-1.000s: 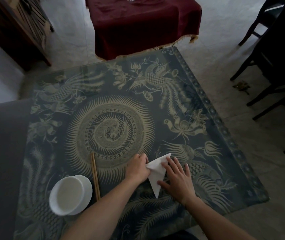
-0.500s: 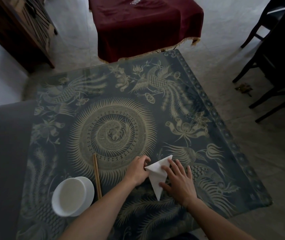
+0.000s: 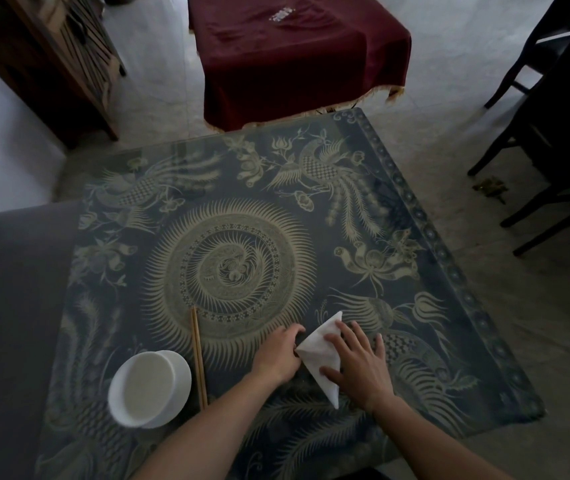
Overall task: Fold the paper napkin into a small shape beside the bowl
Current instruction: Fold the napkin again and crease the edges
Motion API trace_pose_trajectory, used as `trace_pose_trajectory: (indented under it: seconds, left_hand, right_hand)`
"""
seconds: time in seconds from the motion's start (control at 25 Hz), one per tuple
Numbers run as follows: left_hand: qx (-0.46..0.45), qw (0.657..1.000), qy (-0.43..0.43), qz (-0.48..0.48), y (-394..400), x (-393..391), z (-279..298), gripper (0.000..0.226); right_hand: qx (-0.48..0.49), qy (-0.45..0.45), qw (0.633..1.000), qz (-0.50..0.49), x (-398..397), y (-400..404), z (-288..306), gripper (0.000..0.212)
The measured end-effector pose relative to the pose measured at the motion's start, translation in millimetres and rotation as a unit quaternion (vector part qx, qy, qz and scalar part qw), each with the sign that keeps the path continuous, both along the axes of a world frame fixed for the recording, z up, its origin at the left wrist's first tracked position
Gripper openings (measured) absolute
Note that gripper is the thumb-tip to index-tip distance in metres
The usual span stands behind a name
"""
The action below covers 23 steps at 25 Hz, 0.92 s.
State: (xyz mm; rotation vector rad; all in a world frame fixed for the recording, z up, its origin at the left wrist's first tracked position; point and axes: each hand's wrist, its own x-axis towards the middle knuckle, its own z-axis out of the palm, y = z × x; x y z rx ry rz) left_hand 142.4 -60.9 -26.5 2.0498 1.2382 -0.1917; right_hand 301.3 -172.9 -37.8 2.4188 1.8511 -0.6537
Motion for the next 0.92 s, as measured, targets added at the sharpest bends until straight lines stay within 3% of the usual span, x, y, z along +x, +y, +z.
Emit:
trace_pose_trajectory:
  seconds: [0.36, 0.64, 0.92]
  left_hand:
    - [-0.003, 0.996, -0.082, 0.017, -7, -2, 4, 0.021]
    - [-0.074, 0.976, -0.161, 0.124, -11, 2, 9, 0.042]
    - [-0.075, 0.964, -0.221, 0.124, -10, 5, 20, 0.022]
  right_hand:
    - [0.015, 0.006, 1.000, 0.014, 3, -3, -2, 0.061]
    - [0.014, 0.018, 1.000, 0.014, 3, -3, -2, 0.058]
    - [0.105, 0.024, 0.994, 0.029, 1, -1, 5, 0.026]
